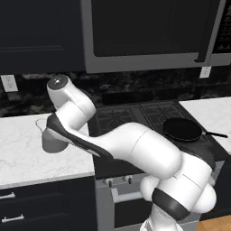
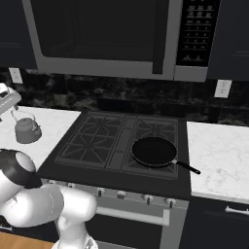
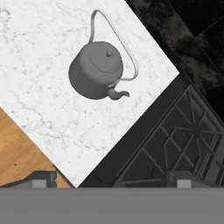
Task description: Pick the kettle from the counter and place it on a stove burner. Then turn the burner on.
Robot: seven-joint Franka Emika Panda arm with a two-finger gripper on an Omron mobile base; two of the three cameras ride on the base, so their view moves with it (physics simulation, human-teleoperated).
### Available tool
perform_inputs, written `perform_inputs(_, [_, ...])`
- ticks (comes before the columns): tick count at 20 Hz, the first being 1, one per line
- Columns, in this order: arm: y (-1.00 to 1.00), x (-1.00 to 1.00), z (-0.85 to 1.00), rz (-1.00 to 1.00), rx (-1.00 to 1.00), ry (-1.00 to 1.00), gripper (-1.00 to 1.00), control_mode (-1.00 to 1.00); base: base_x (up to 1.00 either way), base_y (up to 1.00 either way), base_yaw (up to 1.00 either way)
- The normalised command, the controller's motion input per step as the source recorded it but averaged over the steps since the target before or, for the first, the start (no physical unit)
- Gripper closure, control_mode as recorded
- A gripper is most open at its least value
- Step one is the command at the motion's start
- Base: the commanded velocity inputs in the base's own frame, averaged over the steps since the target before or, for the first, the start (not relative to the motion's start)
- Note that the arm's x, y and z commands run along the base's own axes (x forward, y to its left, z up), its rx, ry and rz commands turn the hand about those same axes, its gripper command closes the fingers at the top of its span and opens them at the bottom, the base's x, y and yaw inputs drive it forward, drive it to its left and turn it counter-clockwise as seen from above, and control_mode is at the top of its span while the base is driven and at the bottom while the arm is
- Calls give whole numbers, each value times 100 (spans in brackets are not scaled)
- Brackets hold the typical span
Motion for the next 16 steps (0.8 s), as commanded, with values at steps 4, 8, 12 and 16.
perform_inputs(4, [27, 64, -20, 0, -13, 0, -100, -100, 0, 0, 0])
perform_inputs(8, [26, 56, -37, 0, -21, 1, -100, -100, 0, 0, 0])
perform_inputs(12, [36, 52, -19, 0, -15, 5, -100, -100, 0, 0, 0])
perform_inputs(16, [41, 51, -23, 0, -19, 7, -100, -100, 0, 0, 0])
